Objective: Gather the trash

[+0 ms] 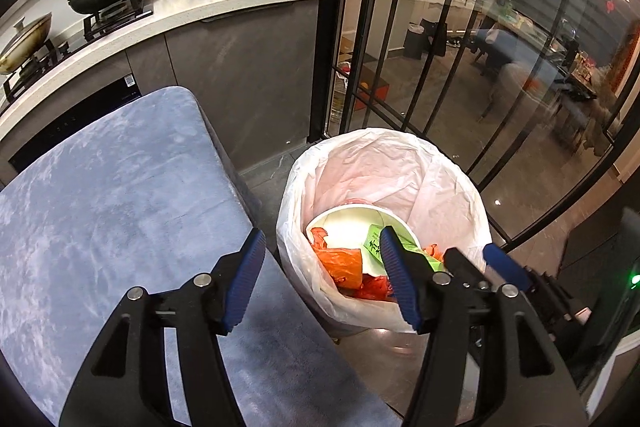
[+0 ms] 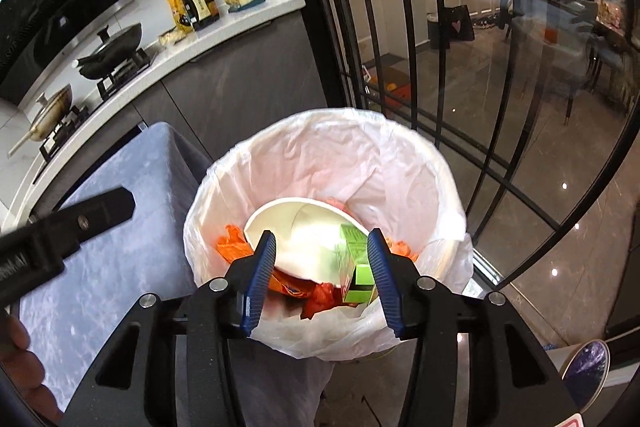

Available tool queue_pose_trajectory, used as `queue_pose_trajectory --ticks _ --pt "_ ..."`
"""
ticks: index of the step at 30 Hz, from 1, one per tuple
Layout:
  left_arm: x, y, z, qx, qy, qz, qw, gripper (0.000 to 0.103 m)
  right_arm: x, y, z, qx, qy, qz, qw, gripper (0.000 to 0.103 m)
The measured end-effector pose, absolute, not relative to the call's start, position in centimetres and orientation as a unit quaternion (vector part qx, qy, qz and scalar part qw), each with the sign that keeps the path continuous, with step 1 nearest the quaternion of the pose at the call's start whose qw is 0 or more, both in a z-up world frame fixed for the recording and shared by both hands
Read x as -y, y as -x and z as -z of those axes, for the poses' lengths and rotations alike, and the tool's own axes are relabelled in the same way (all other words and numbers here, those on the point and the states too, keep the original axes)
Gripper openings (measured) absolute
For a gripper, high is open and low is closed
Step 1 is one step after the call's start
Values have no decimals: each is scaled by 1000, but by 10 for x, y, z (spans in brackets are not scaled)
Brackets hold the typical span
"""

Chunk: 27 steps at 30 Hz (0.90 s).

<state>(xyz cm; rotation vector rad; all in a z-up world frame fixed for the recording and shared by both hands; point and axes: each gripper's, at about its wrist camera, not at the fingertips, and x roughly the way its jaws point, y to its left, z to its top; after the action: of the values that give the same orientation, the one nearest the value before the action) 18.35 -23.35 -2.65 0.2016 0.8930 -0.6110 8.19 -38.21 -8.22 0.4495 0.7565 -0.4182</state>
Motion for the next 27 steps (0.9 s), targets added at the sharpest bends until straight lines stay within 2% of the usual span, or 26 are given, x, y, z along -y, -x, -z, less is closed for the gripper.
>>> queue_pose_trajectory --ticks 6,10,13,21,27 --pt "223 -171 21 -408 -107 279 863 62 372 -71 62 -351 -193 202 894 53" --pt "215 -163 16 -399 -114 268 869 62 360 -60 47 -342 -165 206 902 63" --pt "208 -158 13 -394 -116 256 875 73 355 -52 40 -343 -148 210 903 69" --pt "192 -142 7 -385 -118 233 885 85 342 -37 28 -369 -120 218 895 83" --pt "187 -136 7 -392 -118 220 885 86 339 -31 24 -380 -118 218 891 84"
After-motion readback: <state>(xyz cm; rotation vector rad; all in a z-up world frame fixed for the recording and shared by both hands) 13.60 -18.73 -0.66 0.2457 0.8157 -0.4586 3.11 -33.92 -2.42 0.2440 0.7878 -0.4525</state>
